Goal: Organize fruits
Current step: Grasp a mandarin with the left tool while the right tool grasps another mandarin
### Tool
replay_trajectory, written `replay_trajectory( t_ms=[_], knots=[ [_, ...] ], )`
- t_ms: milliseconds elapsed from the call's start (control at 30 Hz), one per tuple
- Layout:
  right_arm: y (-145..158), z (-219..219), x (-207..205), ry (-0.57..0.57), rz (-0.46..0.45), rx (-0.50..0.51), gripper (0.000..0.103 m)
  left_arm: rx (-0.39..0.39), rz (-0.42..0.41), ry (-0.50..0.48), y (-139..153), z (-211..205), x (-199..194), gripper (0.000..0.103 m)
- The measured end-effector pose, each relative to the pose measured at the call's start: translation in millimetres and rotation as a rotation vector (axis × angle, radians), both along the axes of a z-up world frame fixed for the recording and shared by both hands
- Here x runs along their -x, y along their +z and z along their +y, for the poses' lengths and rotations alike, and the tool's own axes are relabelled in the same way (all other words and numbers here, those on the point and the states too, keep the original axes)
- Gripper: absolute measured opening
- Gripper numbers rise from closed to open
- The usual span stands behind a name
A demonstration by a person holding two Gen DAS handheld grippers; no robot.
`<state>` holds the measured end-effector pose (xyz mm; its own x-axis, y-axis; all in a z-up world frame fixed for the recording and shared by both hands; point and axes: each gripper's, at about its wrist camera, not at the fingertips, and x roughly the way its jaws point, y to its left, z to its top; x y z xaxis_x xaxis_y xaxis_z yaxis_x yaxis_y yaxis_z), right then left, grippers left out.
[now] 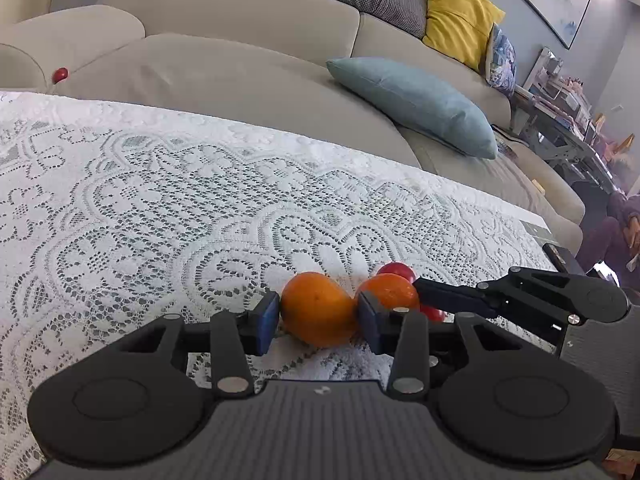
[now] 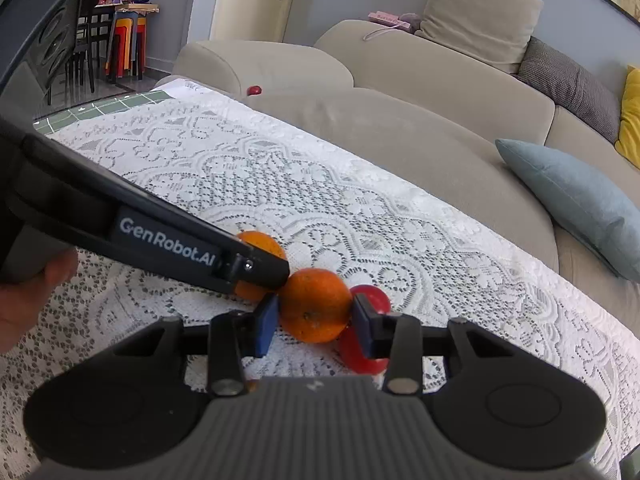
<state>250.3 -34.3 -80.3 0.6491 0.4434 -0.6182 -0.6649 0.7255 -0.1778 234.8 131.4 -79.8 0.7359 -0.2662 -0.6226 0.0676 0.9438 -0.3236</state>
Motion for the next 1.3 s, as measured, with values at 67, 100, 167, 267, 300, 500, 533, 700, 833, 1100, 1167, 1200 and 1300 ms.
replay_trajectory(
  t_ms=[67, 100, 167, 267, 300, 500, 533, 700, 833, 1100, 1167, 1200, 1300],
  knots=[
    [2, -2, 1, 0.003, 0.008, -0.015, 0.037, -0.022, 0.001, 0.001, 2, -1, 2, 0.048],
    [4, -3, 1, 0.008, 0.016, -0.026, 0.037, -0.036, 0.007, 0.004, 4, -1, 3, 0.048],
    [7, -5, 2, 0.019, 0.043, -0.05, 0.037, -0.045, 0.032, 0.013, 7, 1, 6, 0.048],
    [11, -6, 3, 0.036, 0.091, -0.097, 0.036, -0.053, 0.059, 0.038, 13, 10, 15, 0.048],
    [12, -5, 3, 0.043, 0.104, -0.103, 0.036, -0.059, 0.078, 0.047, 13, 13, 18, 0.048],
    [10, -2, 4, 0.054, 0.139, -0.123, 0.036, -0.061, 0.099, 0.037, 13, 23, 28, 0.048],
    [10, -2, 4, 0.052, 0.141, -0.128, 0.036, -0.064, 0.093, 0.033, 12, 22, 28, 0.048],
    [8, -3, 2, 0.058, 0.134, -0.139, 0.039, -0.026, 0.101, 0.025, 6, 21, 25, 0.048],
    [4, -2, -1, 0.056, 0.128, -0.131, 0.041, -0.043, 0.087, 0.017, 4, 19, 25, 0.047],
    [0, -3, -4, 0.039, 0.138, -0.132, 0.041, -0.047, 0.077, 0.021, 3, 17, 25, 0.047],
    [0, -4, -4, 0.037, 0.141, -0.132, 0.041, -0.033, 0.079, 0.022, 1, 18, 24, 0.047],
    [0, -4, -4, 0.037, 0.141, -0.133, 0.041, -0.028, 0.077, 0.024, 0, 17, 23, 0.047],
    [0, -2, -4, 0.033, 0.139, -0.124, 0.042, -0.038, 0.068, 0.029, 0, 15, 24, 0.047]
  ],
)
